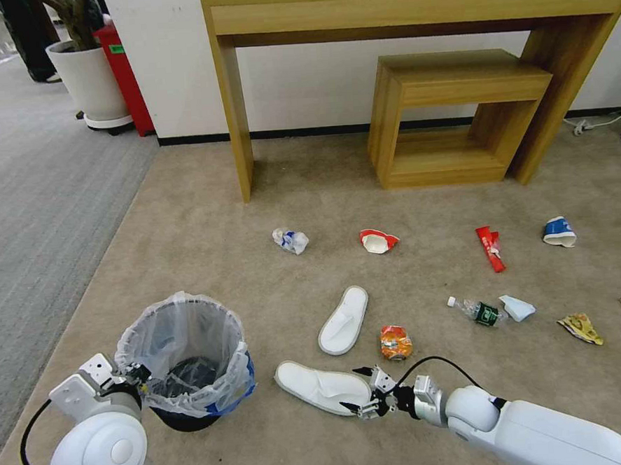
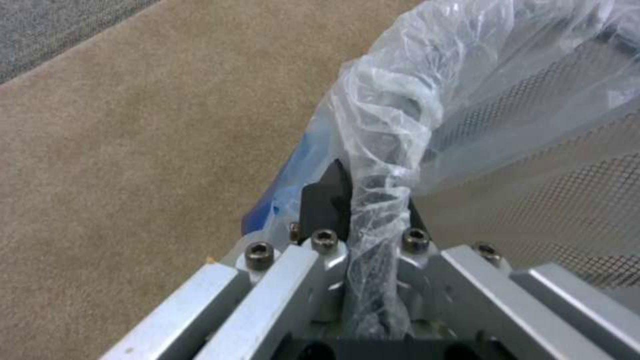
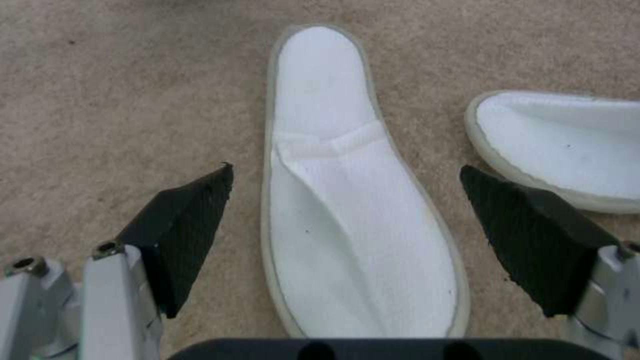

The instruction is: Pick up the trash bin and place the garbage on the floor into it.

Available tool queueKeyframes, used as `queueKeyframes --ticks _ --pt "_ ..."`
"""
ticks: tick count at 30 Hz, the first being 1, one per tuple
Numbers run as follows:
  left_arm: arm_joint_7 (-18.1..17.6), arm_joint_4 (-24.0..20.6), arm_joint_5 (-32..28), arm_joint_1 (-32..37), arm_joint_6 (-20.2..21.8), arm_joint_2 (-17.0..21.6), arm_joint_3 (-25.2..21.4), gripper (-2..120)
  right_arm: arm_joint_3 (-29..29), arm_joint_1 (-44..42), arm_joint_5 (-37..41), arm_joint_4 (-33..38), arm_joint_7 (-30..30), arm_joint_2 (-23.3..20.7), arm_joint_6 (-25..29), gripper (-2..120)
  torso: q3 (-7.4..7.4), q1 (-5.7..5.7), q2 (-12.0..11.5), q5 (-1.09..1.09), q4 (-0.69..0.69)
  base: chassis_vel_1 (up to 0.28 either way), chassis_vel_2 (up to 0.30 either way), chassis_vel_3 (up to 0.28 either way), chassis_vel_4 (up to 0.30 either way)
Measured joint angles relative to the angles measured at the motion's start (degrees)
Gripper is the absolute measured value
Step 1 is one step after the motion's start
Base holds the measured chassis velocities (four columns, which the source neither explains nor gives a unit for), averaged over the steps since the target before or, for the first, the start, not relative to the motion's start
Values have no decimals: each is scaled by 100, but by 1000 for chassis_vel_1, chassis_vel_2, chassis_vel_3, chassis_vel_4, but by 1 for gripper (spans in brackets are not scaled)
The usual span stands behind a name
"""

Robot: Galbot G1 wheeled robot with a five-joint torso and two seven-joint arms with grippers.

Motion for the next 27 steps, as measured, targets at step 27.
queueKeyframes --ticks 27 --pt "17 10 15 23 -37 -9 13 1 -34 27 -32 -471 -39 172 105 86 0 0 0 0 0 0 0 0 0"
